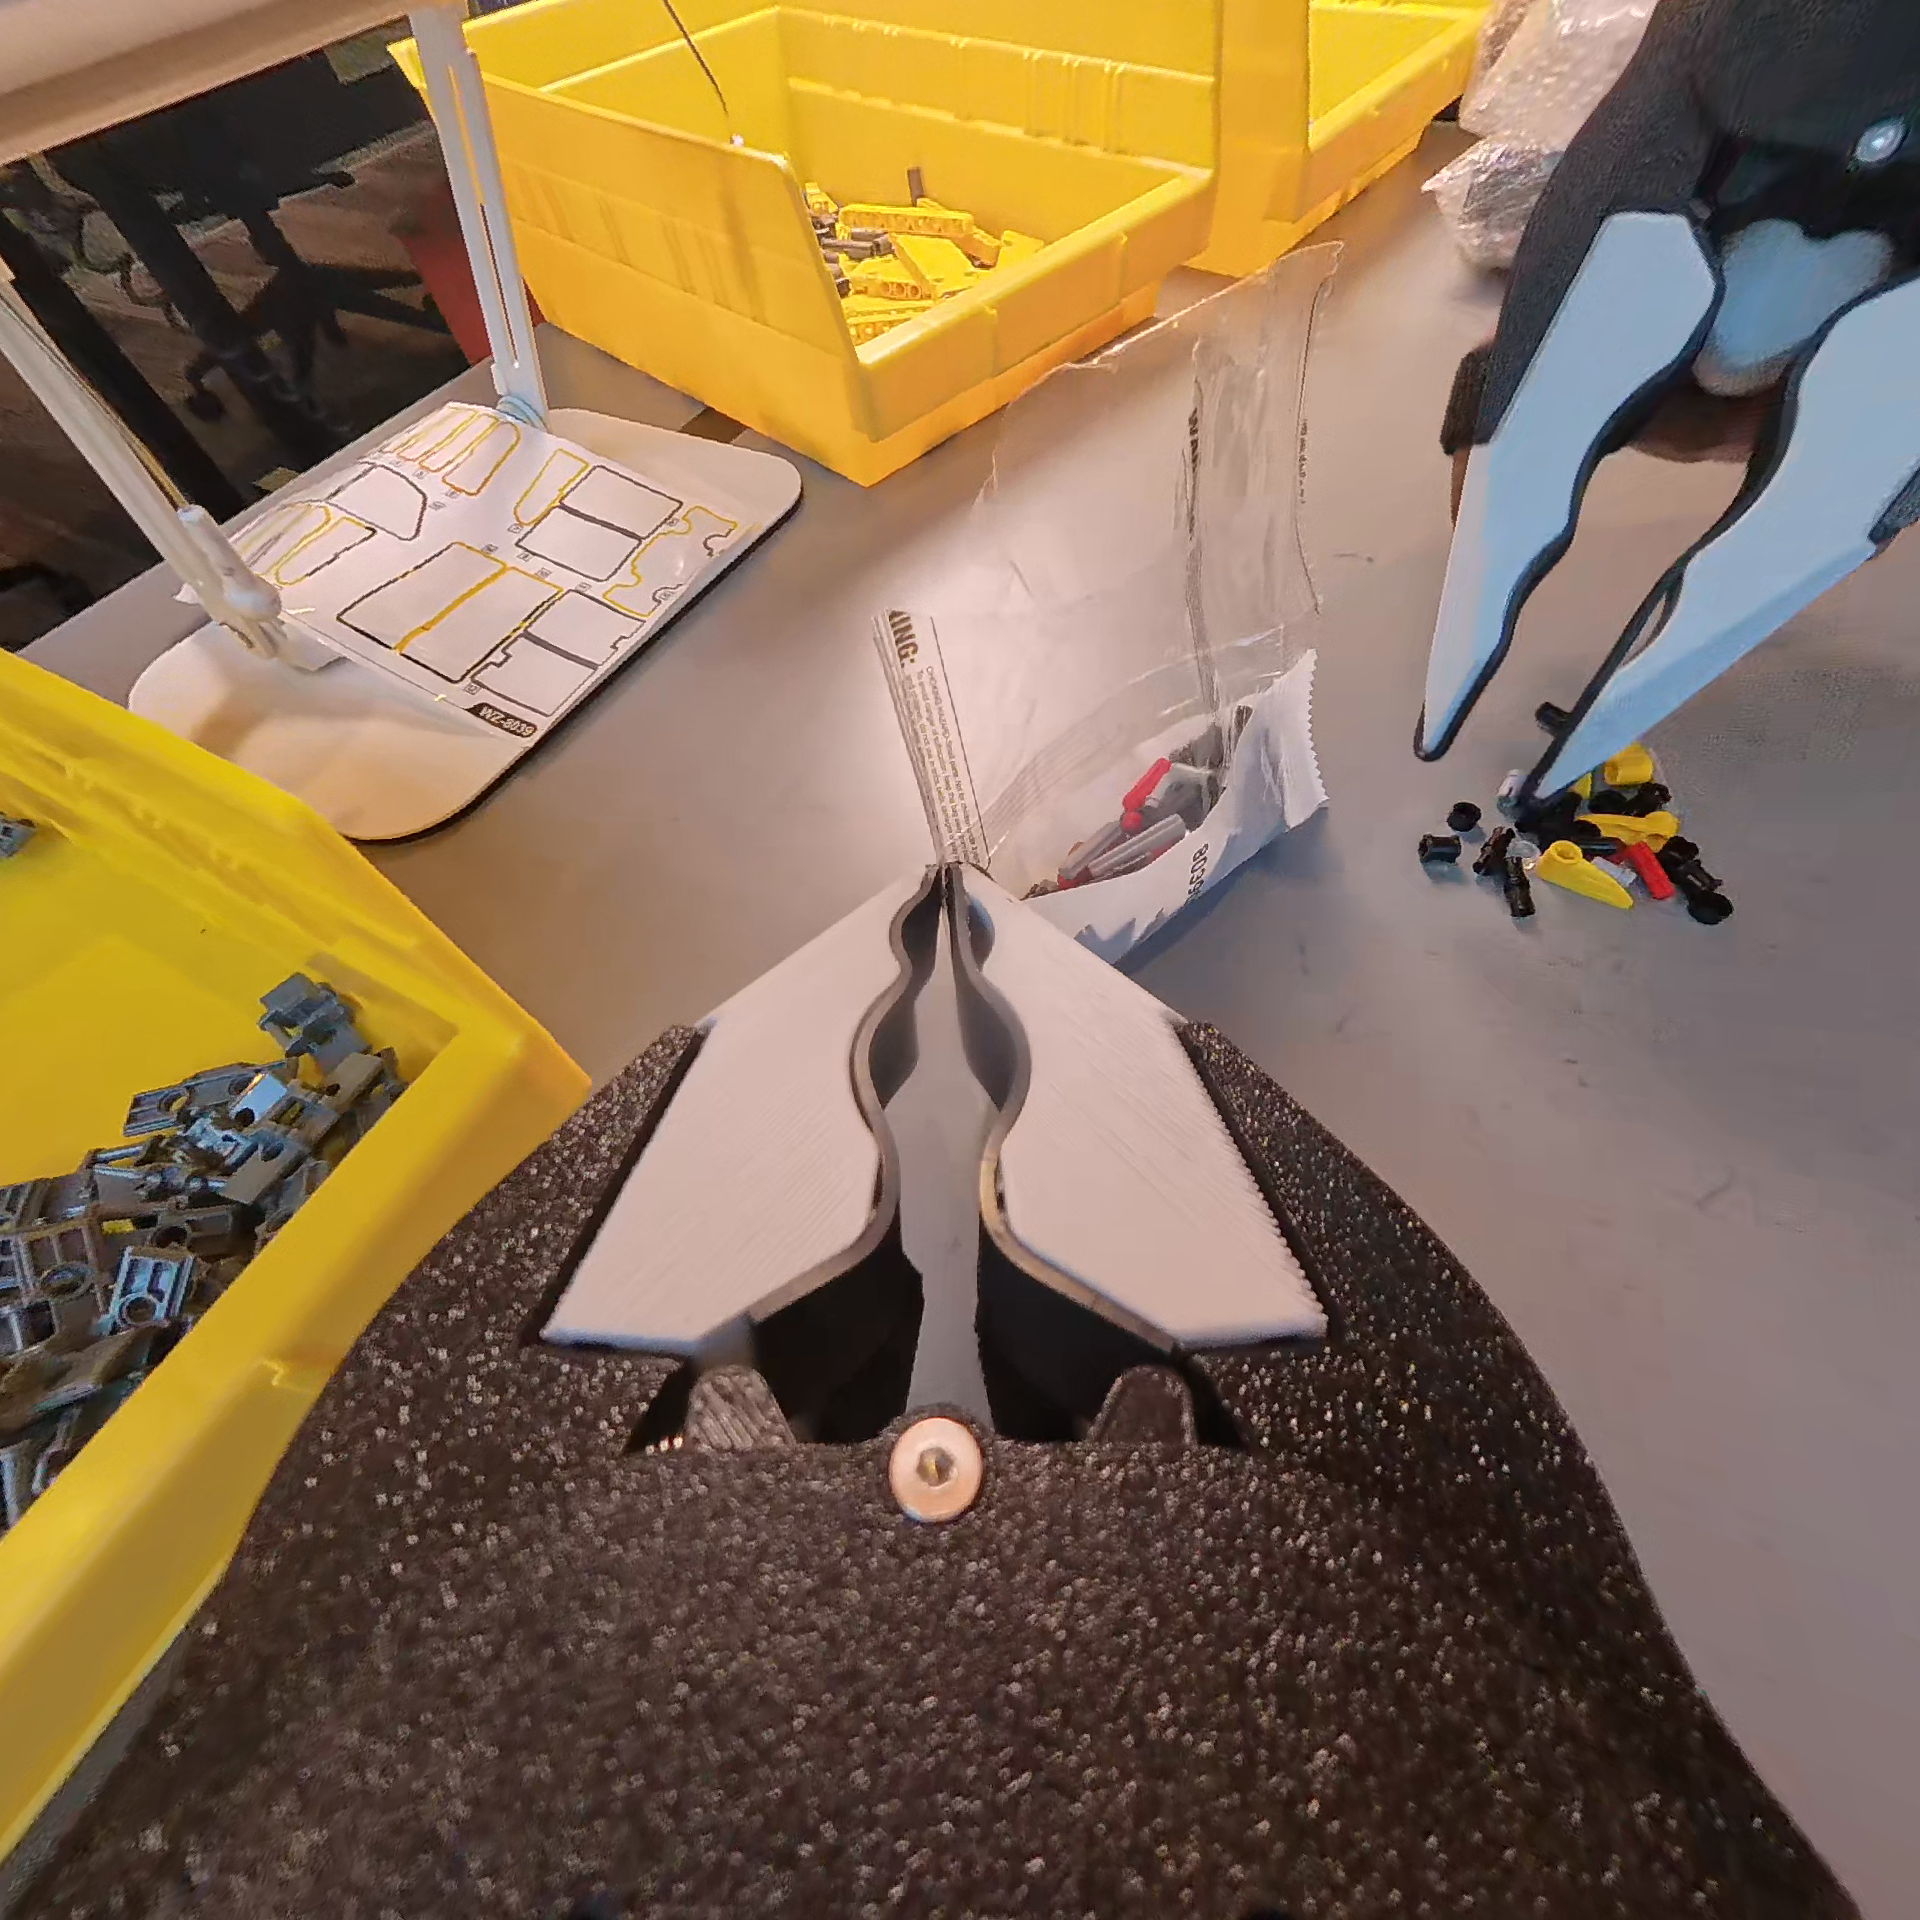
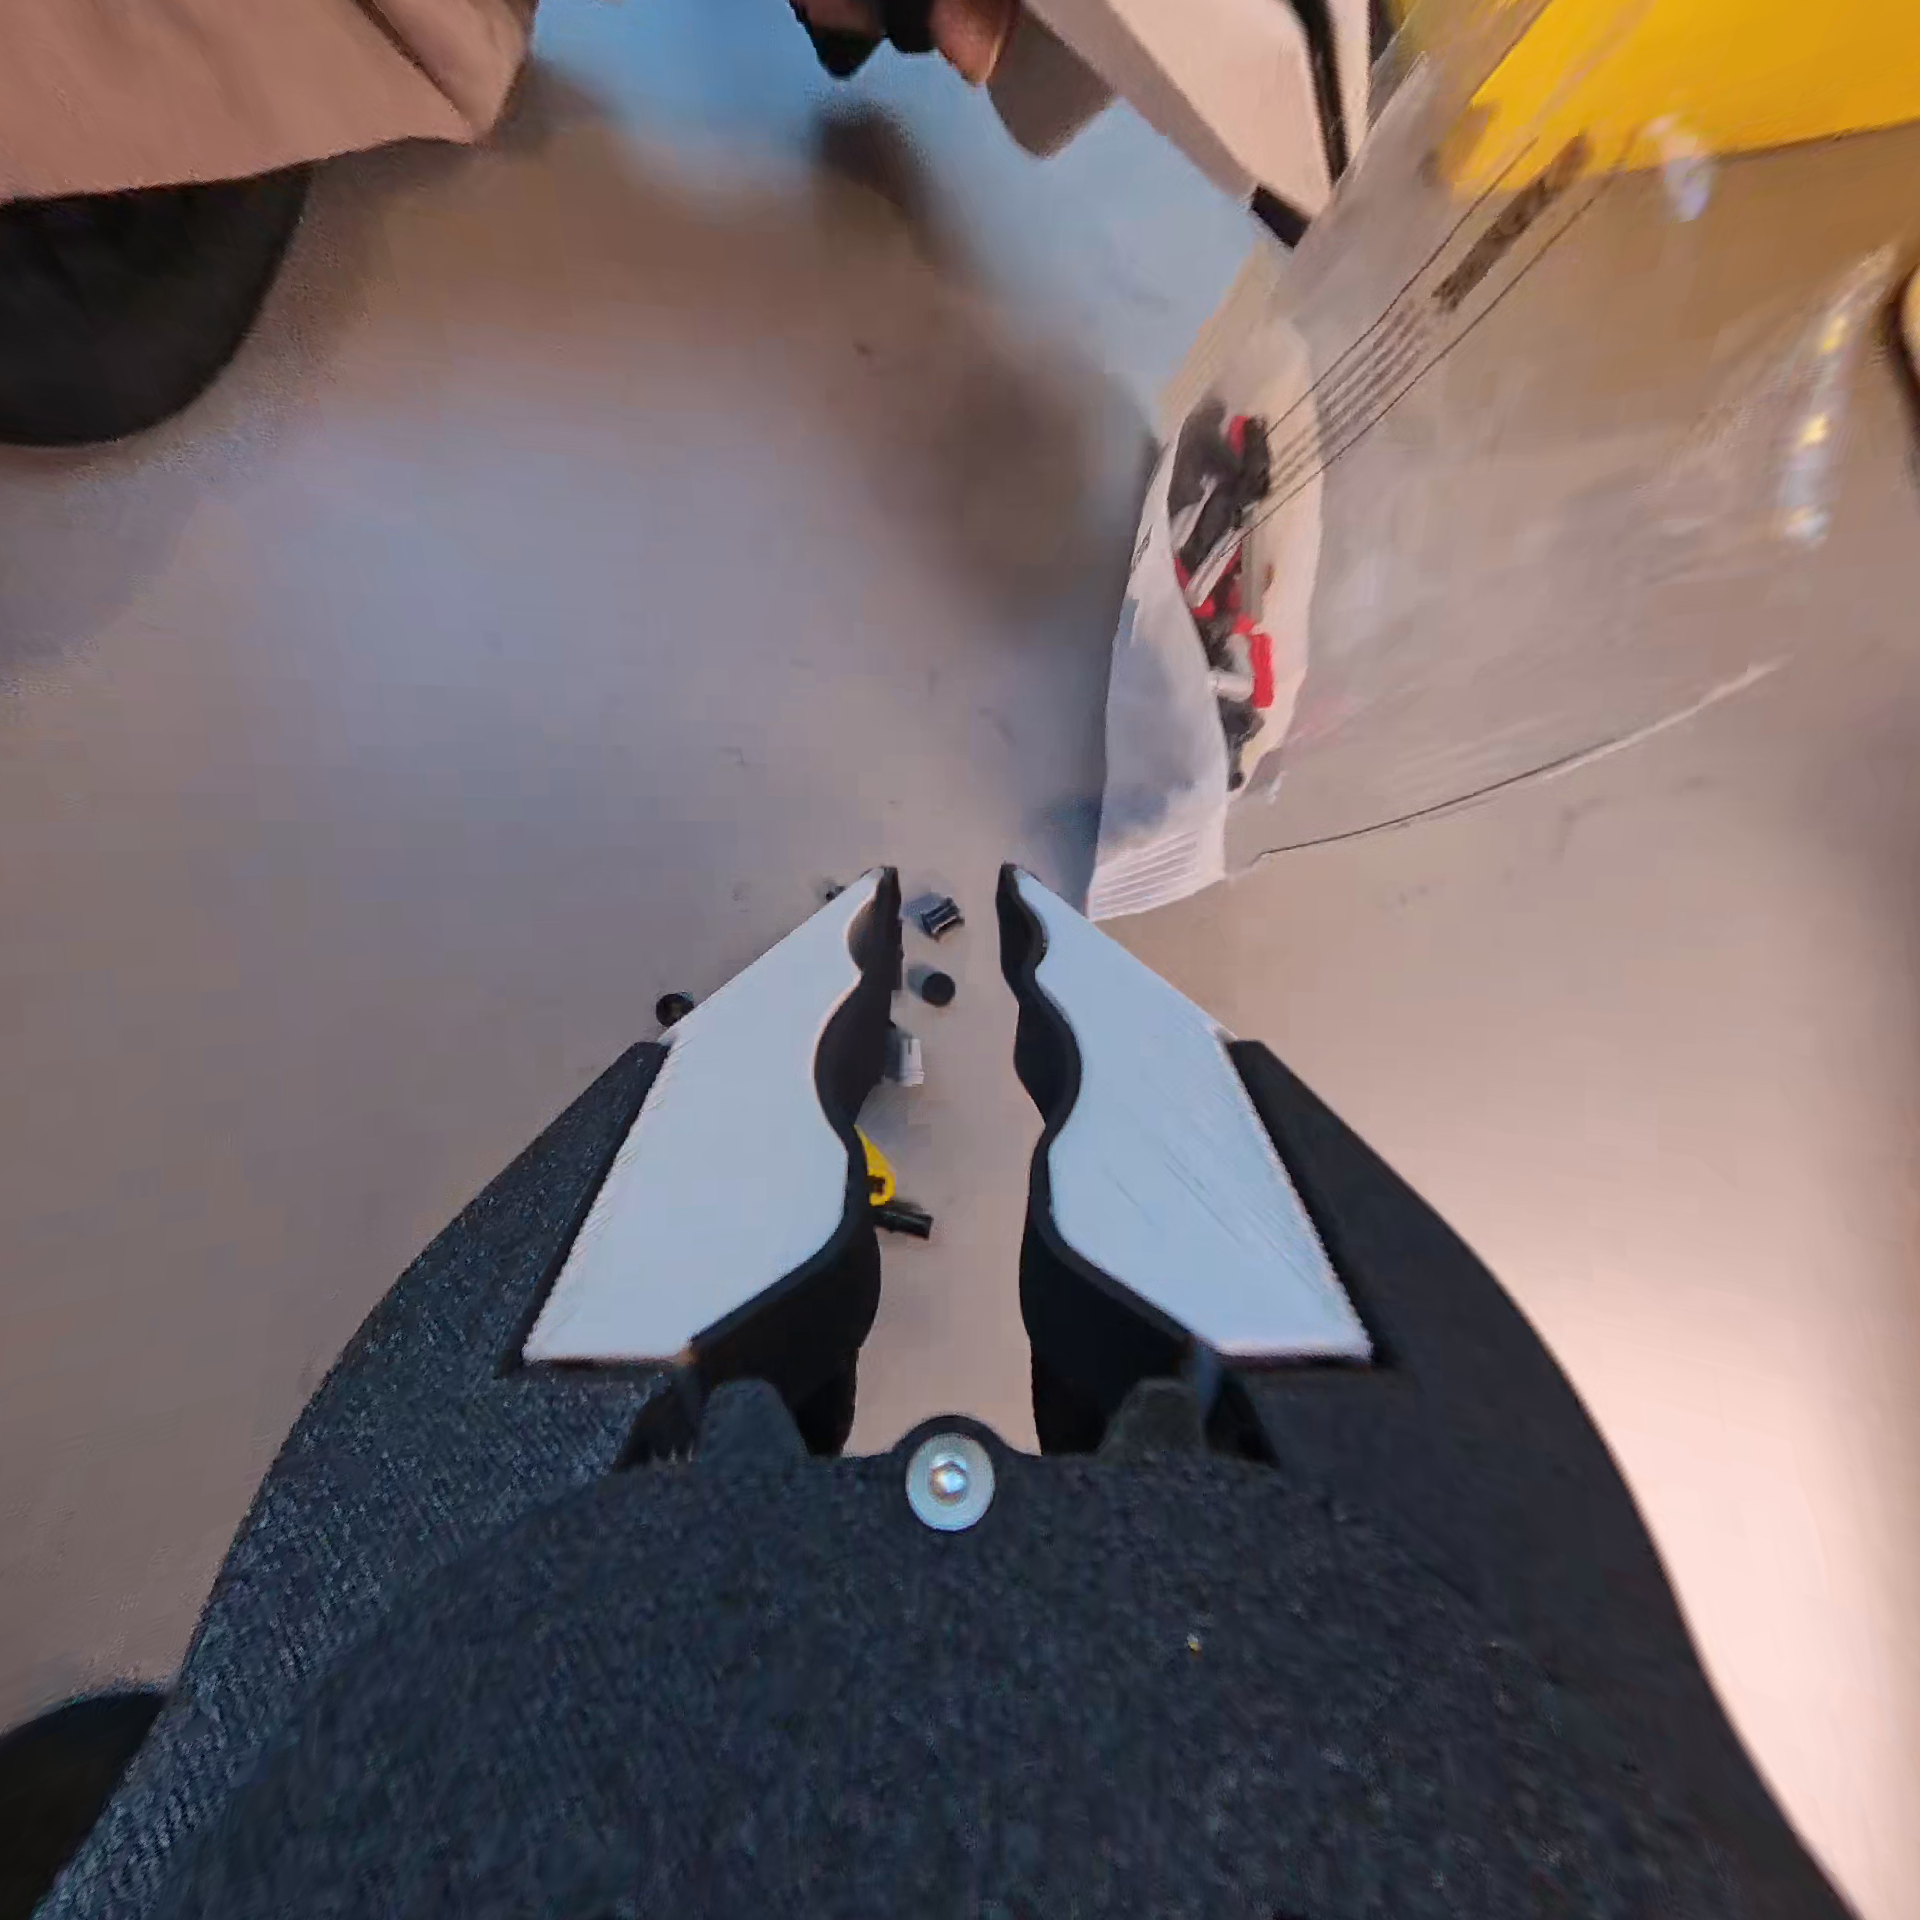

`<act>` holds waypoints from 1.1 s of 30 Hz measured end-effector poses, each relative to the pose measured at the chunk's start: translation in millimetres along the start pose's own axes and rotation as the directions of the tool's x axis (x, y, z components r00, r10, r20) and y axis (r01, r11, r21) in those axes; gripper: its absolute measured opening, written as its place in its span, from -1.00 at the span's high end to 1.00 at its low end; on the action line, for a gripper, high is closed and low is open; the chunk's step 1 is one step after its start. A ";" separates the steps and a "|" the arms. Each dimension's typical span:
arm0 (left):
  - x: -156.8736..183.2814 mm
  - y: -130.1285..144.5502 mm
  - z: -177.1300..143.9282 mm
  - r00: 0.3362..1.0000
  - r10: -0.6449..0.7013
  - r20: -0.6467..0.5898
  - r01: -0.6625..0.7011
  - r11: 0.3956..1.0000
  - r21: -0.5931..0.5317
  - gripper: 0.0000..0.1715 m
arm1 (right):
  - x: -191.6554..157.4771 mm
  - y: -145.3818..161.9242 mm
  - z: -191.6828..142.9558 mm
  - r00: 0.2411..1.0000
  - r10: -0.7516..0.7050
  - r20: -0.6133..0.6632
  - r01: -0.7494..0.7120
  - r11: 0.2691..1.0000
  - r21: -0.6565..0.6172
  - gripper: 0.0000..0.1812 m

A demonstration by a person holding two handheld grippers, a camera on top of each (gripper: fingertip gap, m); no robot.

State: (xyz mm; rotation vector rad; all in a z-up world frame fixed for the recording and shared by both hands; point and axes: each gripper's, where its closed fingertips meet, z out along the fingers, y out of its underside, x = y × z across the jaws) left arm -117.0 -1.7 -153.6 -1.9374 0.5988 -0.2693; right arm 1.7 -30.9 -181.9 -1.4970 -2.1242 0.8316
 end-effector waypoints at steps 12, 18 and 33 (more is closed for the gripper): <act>-1.7 -0.1 -2.2 1.000 -0.002 0.002 0.002 1.000 0.004 1.00 | 1.3 16.6 18.8 1.000 0.023 0.017 -0.022 0.997 -0.071 0.91; 3.3 -3.1 -2.0 1.000 0.008 -0.020 -0.008 1.000 0.019 1.00 | 2.5 -46.7 -20.4 1.000 0.015 0.022 -0.019 0.979 0.204 0.91; -1.0 -3.3 -3.4 1.000 0.012 0.003 -0.012 1.000 0.019 1.00 | 43.3 -74.4 -58.5 0.987 0.042 -0.157 0.016 0.936 0.352 0.82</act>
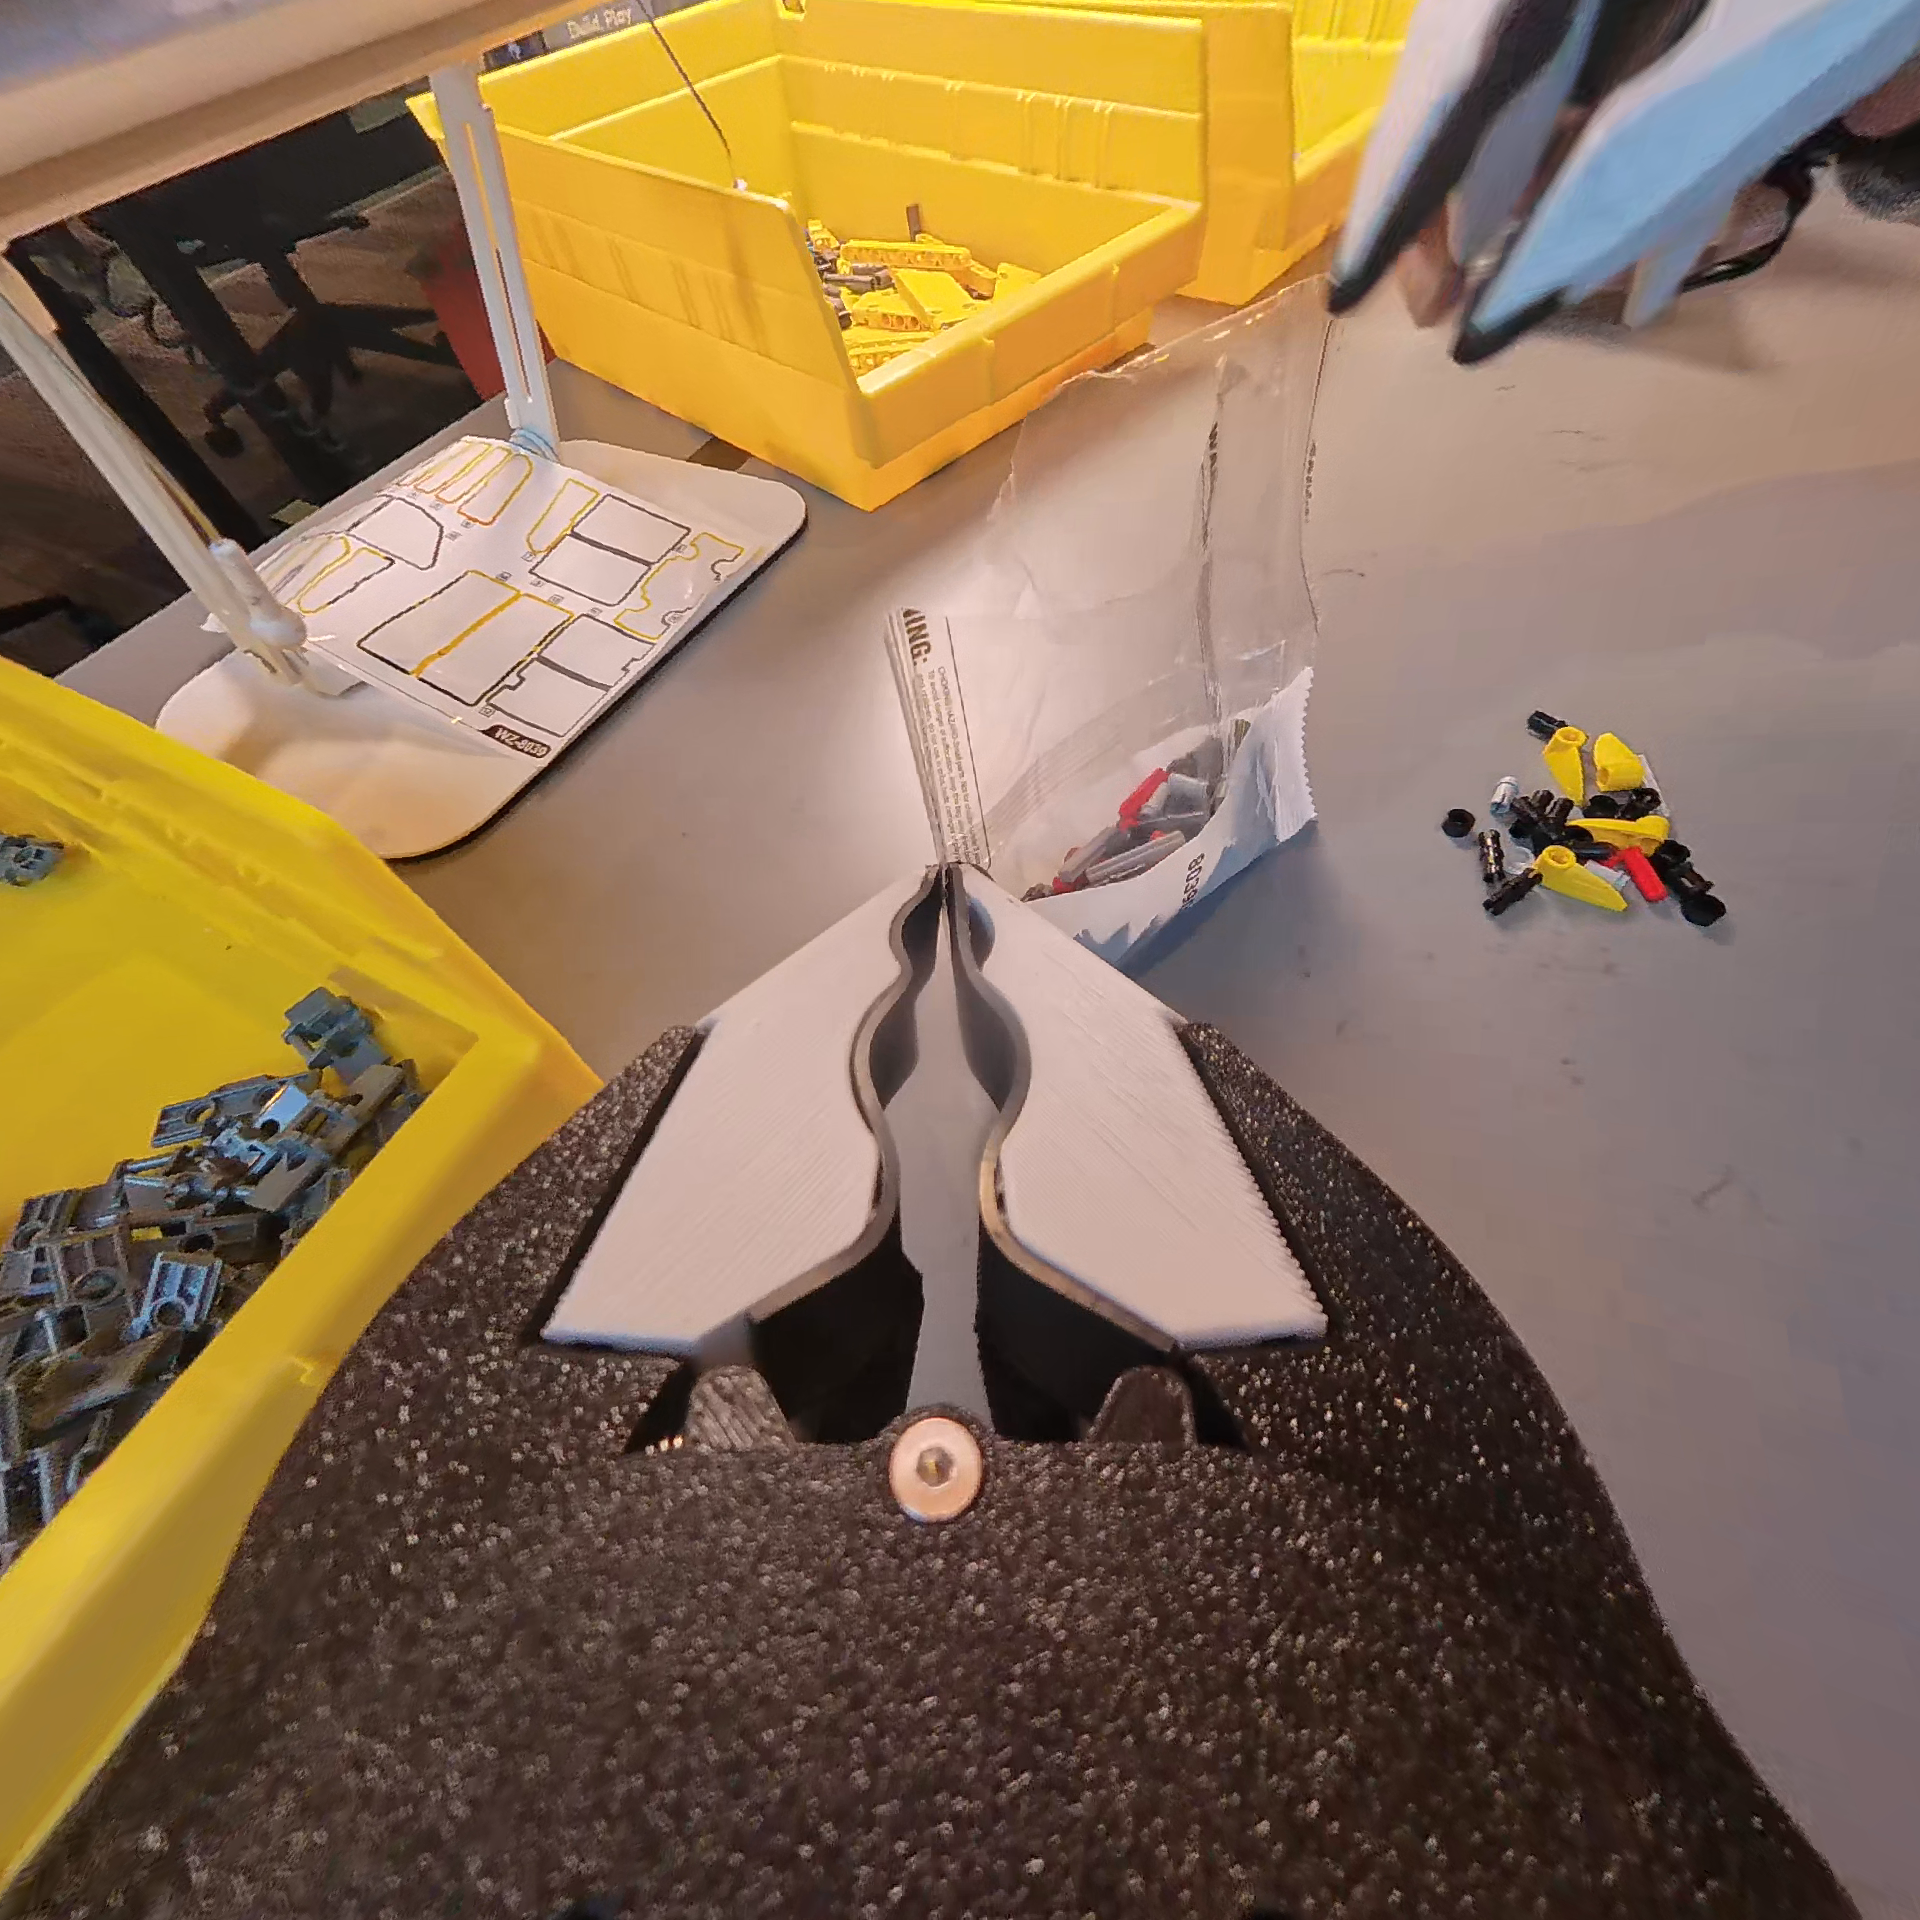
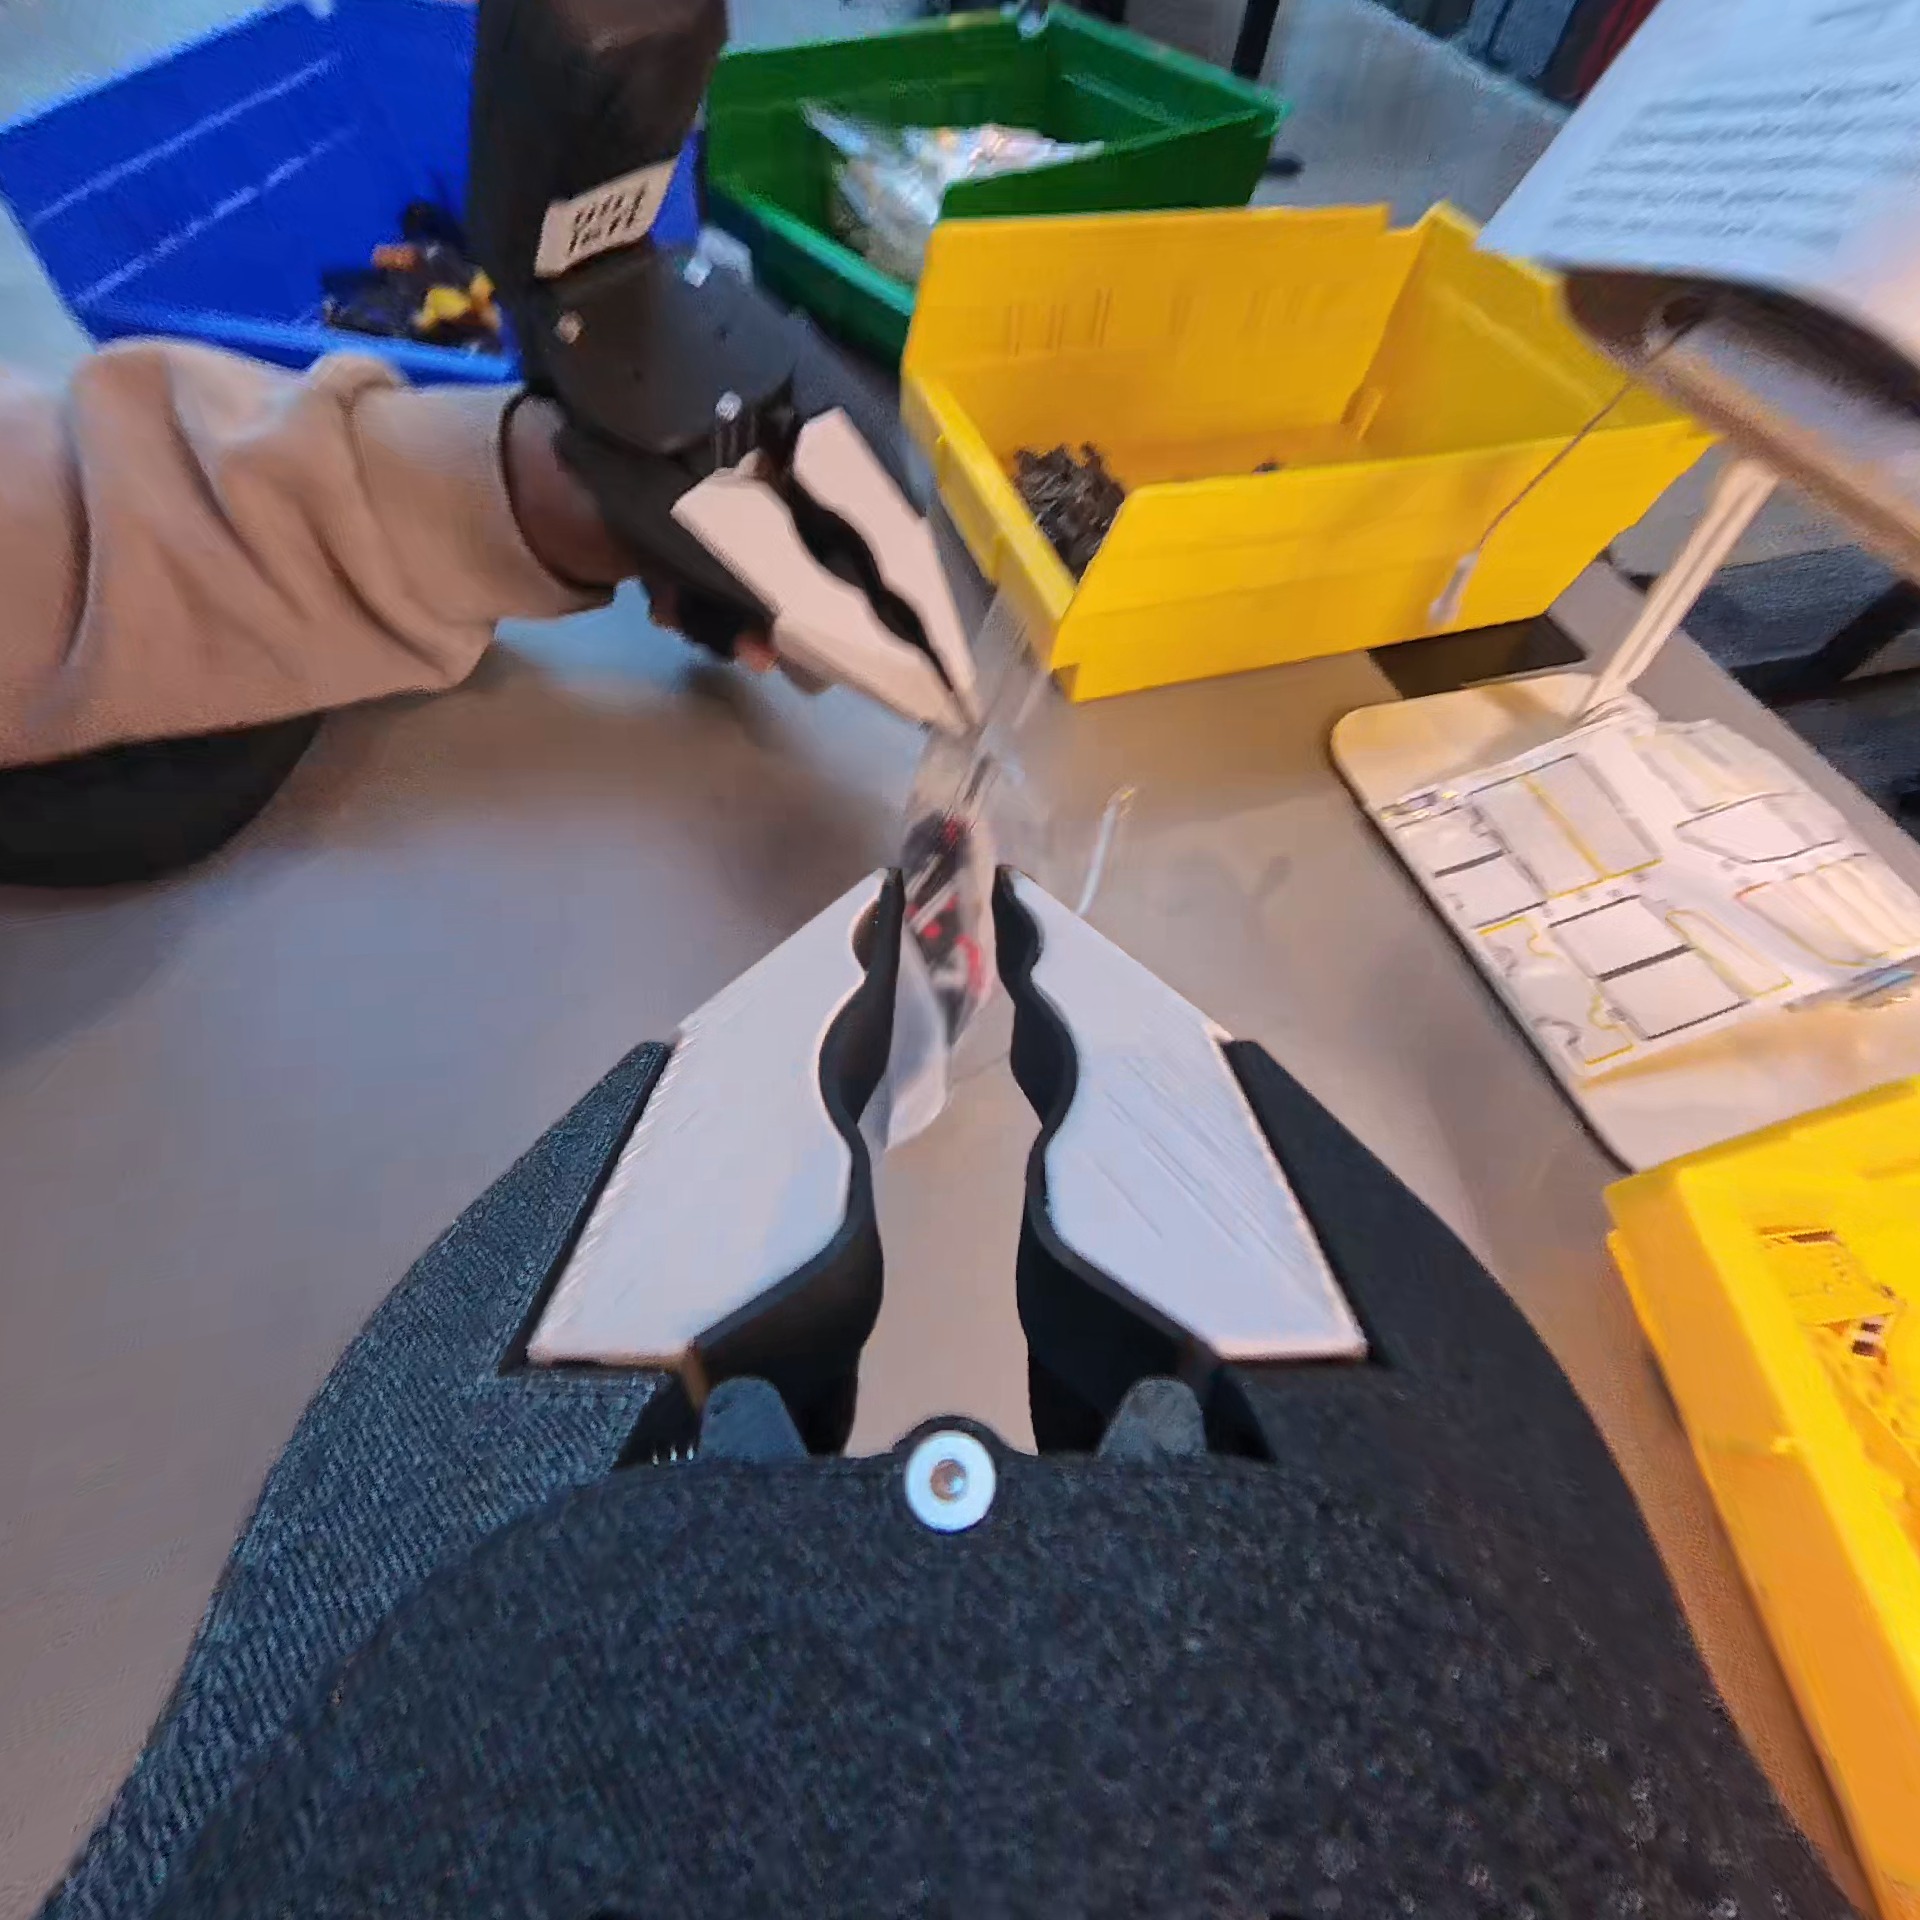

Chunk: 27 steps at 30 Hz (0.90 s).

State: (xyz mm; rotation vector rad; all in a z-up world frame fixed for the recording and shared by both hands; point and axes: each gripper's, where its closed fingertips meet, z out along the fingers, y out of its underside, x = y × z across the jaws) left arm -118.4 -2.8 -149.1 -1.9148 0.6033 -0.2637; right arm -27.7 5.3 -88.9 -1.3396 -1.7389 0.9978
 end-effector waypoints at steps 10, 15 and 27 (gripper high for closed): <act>-6.8 5.4 2.6 0.999 -0.015 0.040 0.015 1.000 -0.022 1.00 | -42.4 113.3 14.0 0.989 -0.034 0.141 0.080 0.940 -0.332 0.83; -6.7 5.2 2.2 0.999 -0.013 0.038 0.014 1.000 -0.021 1.00 | -49.8 121.1 17.5 0.982 -0.034 0.187 0.102 0.924 -0.368 0.83; 1.0 -2.6 1.7 1.000 0.005 0.003 -0.005 1.000 0.018 1.00 | -20.5 11.6 8.7 0.995 -0.080 0.053 0.081 0.997 -0.012 0.93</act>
